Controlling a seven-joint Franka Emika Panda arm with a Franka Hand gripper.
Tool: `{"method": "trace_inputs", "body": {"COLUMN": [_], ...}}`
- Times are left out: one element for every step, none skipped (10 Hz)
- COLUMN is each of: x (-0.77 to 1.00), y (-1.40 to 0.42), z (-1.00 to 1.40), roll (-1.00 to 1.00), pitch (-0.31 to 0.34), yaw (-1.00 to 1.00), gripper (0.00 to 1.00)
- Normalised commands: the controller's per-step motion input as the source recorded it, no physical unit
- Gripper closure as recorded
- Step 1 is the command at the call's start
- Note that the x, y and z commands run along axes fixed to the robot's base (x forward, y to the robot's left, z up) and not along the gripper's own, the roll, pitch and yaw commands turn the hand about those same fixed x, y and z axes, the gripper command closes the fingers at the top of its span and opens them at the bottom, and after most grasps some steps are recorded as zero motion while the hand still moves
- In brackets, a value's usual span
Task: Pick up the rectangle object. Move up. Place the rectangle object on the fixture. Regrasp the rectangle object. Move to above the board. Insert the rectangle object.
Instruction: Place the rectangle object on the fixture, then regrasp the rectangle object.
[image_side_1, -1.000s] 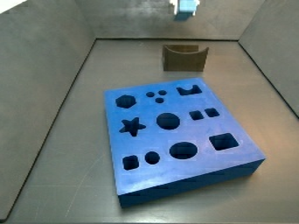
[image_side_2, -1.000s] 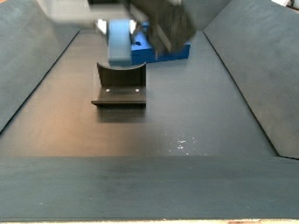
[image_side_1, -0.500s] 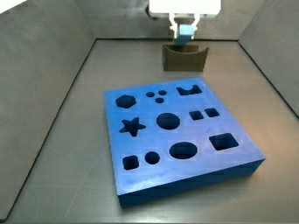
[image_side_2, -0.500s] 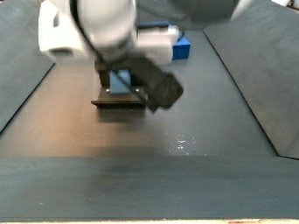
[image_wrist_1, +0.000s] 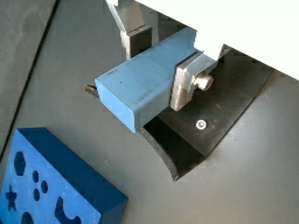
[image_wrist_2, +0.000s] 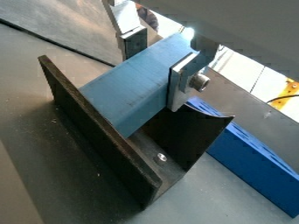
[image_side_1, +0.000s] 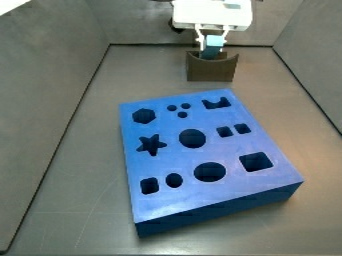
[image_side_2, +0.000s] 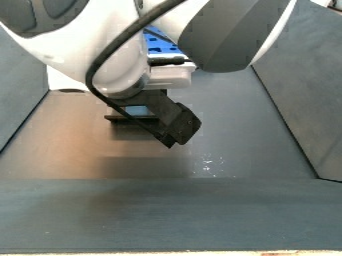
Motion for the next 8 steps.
{"method": "trace_inputs", "body": {"x": [0.08, 0.0, 0.0, 0.0, -0.03, -0.03, -0.04, -0.05], "y": [0.16, 0.0, 0.0, 0.0, 0.0, 0.0, -0.01, 0.0], "z": [-0.51, 0.0, 1.0, 1.0, 1.0, 1.0, 1.0, 0.92], "roll": [-0.31, 0.0, -0.03, -0.03, 0.01, 0.04, 0.07, 0.08], "pitch": [0.048, 0.0, -0.037, -0.036, 0.001, 0.015, 0.053, 0.081], "yaw": [-0.12, 0.0, 0.05, 0.05, 0.06, 0.06, 0.05, 0.04], "gripper": [1.0, 0.0, 0.0, 0.0, 0.0, 0.0, 0.0, 0.0]}}
